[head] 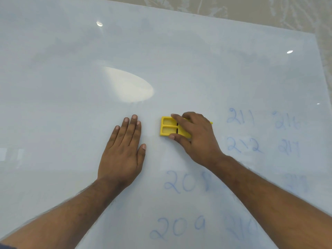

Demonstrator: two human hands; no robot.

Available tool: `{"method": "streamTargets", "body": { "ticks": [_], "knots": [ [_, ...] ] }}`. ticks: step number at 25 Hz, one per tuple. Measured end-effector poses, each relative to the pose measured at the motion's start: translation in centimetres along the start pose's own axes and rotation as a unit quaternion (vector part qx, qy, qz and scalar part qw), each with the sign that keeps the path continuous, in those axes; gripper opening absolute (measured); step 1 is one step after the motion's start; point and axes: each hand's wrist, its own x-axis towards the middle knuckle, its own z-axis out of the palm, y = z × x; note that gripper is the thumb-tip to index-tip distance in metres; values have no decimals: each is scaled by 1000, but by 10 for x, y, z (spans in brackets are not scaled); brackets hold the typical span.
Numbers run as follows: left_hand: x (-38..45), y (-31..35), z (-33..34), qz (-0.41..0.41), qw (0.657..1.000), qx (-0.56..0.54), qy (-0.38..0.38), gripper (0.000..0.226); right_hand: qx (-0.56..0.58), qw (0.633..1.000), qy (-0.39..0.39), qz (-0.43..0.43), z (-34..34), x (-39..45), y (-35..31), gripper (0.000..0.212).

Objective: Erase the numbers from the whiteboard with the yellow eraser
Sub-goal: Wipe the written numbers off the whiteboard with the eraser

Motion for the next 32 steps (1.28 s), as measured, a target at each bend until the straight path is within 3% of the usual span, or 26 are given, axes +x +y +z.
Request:
{"method": "streamTargets", "body": {
  "ticks": [6, 13, 17, 22, 32],
  "knots": [
    [-9, -3, -1, 20, 1000, -1, -5, 63, -3, 997, -44, -69, 9, -28, -18, 52],
    [-17, -4, -2, 25, 1000, 1, -8, 63, -34, 989, -90, -111, -15, -41, 16, 52],
    [-17, -3, -3, 26, 1000, 3, -16, 64, -31, 995, -68, -66, -23, -17, 31, 52],
    [-24, -4, -4, 25, 999, 2, -26, 63, -19, 1000, -4, 5, -14, -50, 24, 52],
    [-43, 4, -7, 13, 999, -5, -33, 63, -28, 996, -89, -14, -26, -116, 20, 51]
  ]
}}
